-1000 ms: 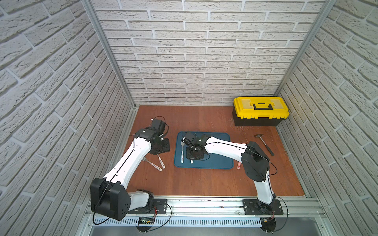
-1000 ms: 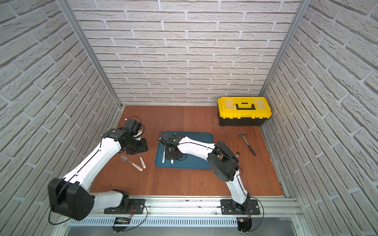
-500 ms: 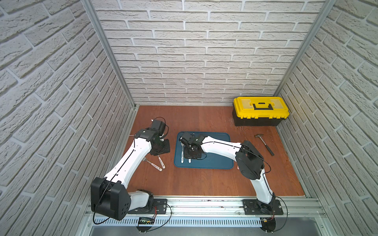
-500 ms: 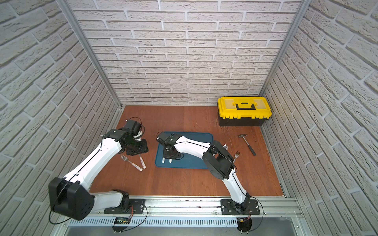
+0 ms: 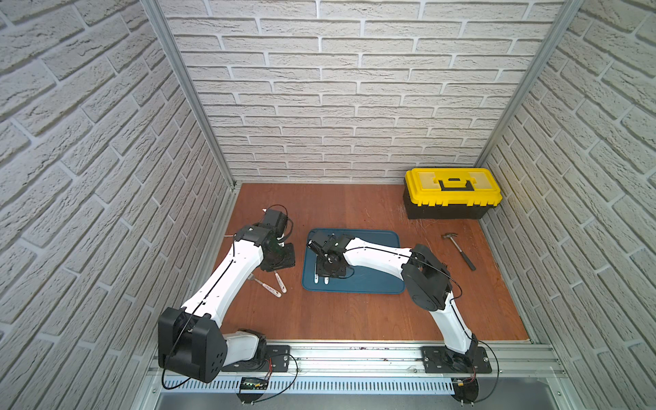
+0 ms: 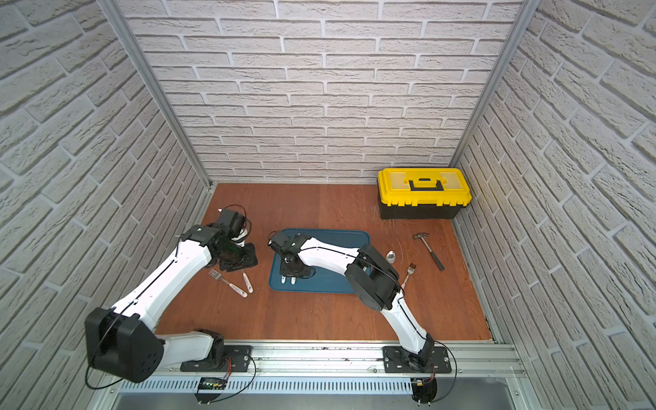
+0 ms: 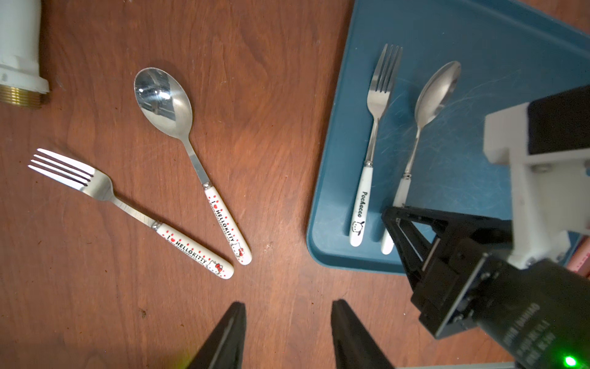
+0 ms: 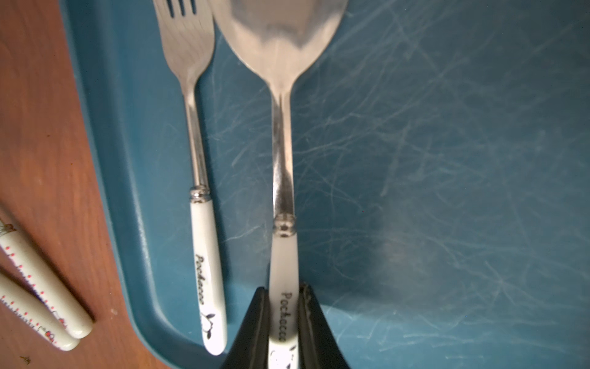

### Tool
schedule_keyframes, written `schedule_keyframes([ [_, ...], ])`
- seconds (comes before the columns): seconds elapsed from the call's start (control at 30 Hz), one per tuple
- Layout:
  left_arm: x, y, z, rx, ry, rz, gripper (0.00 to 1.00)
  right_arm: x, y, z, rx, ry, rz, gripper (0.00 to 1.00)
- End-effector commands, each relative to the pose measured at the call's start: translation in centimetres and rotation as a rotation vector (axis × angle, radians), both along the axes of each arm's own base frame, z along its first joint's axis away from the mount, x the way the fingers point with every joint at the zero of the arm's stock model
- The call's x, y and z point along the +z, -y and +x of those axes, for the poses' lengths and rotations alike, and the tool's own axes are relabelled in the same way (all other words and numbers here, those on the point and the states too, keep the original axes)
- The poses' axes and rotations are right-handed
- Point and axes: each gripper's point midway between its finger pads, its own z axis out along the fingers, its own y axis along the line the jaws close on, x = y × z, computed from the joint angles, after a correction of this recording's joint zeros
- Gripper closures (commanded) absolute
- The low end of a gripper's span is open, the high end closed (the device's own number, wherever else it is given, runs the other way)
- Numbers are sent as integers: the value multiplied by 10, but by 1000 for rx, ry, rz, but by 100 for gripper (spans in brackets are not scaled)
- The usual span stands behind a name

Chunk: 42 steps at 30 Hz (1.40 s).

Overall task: Set the spoon and fork side by side
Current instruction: Place the spoon on the tray.

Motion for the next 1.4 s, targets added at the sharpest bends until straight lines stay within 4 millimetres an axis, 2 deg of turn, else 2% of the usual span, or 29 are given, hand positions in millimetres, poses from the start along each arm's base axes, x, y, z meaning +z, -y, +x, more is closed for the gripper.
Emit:
schedule_keyframes([
  [0.0,0,-1,0,-9,8,-4,51,3,1,-1,-8,14,-14,81],
  [0.23,-2,0,-1,-10,4,-9,51,5,1,2,-6,32,-20,80],
  [0.43,-2,0,-1,-11,7,-10,51,-2,1,-2,0,12,-19,79],
  [1.0,0,0,-4,-8,10,-10,51,-5,-5,-9,14,-5,-5,75],
  [1.23,4,1,-5,-4,20,-21,50,7,-1,-8,20,24,-13,68],
  [1.37,7,2,-5,0,35,-33,50,31,0,-6,35,80,1,65],
])
